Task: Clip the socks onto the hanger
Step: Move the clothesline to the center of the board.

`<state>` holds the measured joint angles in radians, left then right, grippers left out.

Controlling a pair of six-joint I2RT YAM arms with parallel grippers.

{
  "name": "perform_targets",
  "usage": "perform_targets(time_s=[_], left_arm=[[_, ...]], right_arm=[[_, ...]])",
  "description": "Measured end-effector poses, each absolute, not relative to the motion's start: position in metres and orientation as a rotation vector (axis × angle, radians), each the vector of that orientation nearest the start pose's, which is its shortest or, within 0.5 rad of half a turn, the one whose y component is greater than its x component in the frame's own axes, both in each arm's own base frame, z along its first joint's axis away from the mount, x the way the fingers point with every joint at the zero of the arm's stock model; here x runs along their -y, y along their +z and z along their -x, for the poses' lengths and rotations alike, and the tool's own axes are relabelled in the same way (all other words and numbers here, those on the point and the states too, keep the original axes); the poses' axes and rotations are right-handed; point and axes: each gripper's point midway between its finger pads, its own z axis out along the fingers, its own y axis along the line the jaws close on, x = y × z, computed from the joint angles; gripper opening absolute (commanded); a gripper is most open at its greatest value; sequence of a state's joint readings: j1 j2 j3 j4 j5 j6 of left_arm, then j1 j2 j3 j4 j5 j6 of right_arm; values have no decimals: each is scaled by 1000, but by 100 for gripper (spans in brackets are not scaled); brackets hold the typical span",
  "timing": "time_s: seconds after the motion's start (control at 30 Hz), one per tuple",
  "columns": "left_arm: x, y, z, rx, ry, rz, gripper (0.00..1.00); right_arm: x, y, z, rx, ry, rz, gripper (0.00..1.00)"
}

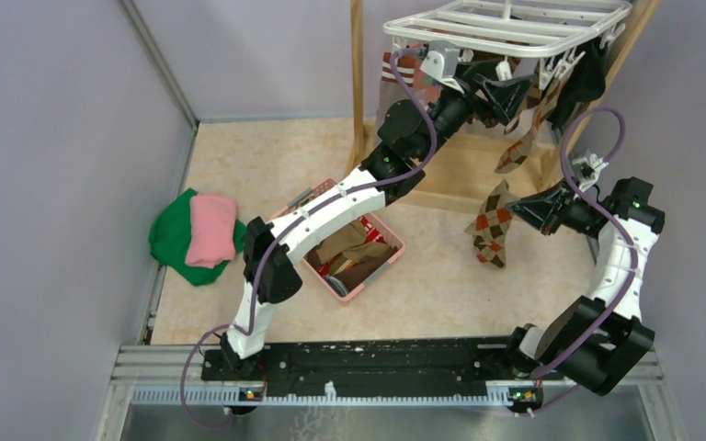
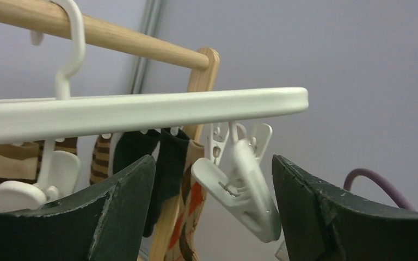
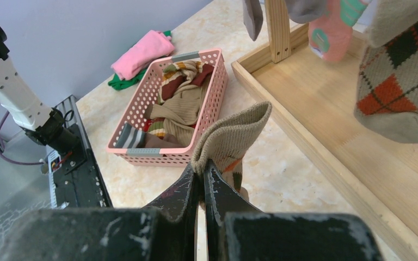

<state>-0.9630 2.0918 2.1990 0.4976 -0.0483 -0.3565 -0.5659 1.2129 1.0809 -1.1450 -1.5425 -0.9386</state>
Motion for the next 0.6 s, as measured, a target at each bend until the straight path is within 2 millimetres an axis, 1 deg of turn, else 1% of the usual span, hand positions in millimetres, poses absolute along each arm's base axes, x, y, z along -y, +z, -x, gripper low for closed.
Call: perform_targets(time_s=[0.07,0.23,0.47,0.53,0.6], left_arm=[[514,535,-342,-1007,-1213,-287,87],[520,534,-332,-1006,-1252,-310,88],[522,549,-319,-954,-1290,-335,89],[524,543,-313,-946,-1296,-372,89],[527,525,-306,-965,-1298,-441,90]], right_arm=[[-47,273,-252,-1607,1023,549,0],[-47,273,-252,-1607,1023,549,0],[-47,273,-252,-1607,1023,549,0],[-47,273,-251,-1607,1023,549,0],[-47,273,-251,-1603,1017,556,0]])
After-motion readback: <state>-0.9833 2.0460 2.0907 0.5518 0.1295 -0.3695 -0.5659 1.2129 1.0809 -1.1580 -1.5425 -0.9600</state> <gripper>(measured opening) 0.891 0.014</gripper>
